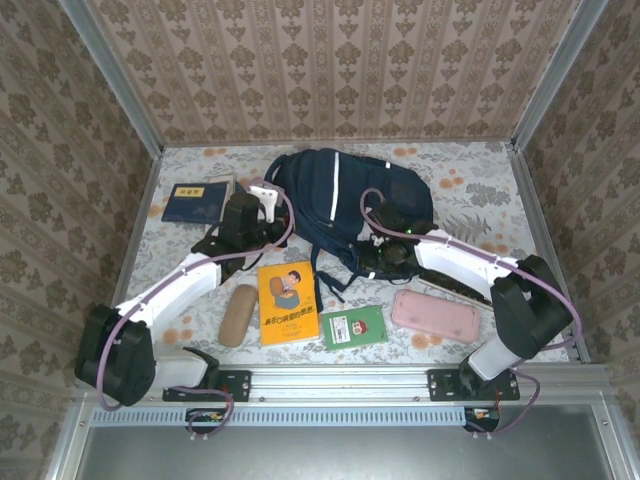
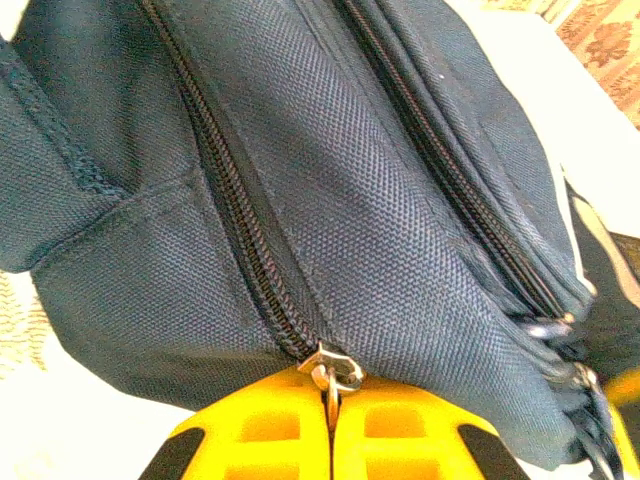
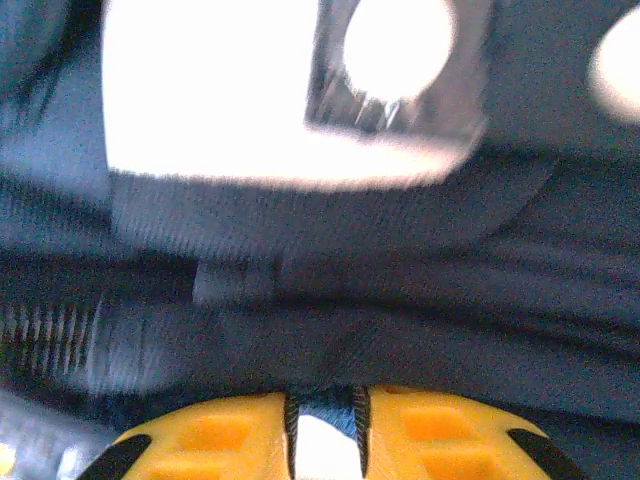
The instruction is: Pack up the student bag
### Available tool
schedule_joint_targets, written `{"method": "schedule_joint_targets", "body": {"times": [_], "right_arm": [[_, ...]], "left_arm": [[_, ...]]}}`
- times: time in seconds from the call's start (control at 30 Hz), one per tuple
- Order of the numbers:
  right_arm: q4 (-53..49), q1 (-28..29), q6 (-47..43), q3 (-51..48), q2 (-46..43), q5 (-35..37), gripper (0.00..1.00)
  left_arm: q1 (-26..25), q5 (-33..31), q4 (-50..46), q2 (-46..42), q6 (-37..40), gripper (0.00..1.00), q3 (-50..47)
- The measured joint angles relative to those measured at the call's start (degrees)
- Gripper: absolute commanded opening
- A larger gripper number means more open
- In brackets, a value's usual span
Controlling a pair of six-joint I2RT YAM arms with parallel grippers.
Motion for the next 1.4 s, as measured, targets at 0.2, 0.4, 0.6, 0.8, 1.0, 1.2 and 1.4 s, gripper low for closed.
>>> {"method": "schedule_joint_targets", "body": {"times": [0.2,0.4,0.6,0.8,1.0,1.2,1.4], "right_arm": [[-2.3,-6.3,-2.8,7.7,6.4,6.9,0.31],[-2.8,-12.8,-3.0,13.6,8.6,10.9,0.41],[-2.2,-13.5,4.4,10.4,-1.4,3.2,0.51],[7.8,-12.2,22.1,-0.5,-11.8,-10.8,0.6],[17.9,-8.4,37.9,-7.1,-10.1,-17.0,0.61],[26.9,-7.5,46.0,-8.1,-5.9,-19.0,0.56],[34.9,-6.4,51.3,-9.6,-3.8,-18.9,0.43]], "left_arm": [[-4.0,0.6,-0.2,-2.8,-1.5,0.0,-2.6],[-9.0,1.0,0.1,-1.4,-1.7,0.0,-3.6],[-11.1,1.8,0.9,2.3,-2.1,0.0,-3.1],[-12.4,2.8,2.2,6.7,-2.6,0.0,-0.2],[-13.4,3.4,3.9,9.3,-3.5,0.0,1.9],[-14.3,3.1,3.9,9.9,-3.6,0.0,3.2],[-14.5,2.0,3.7,9.9,-3.7,0.0,3.2]]}}
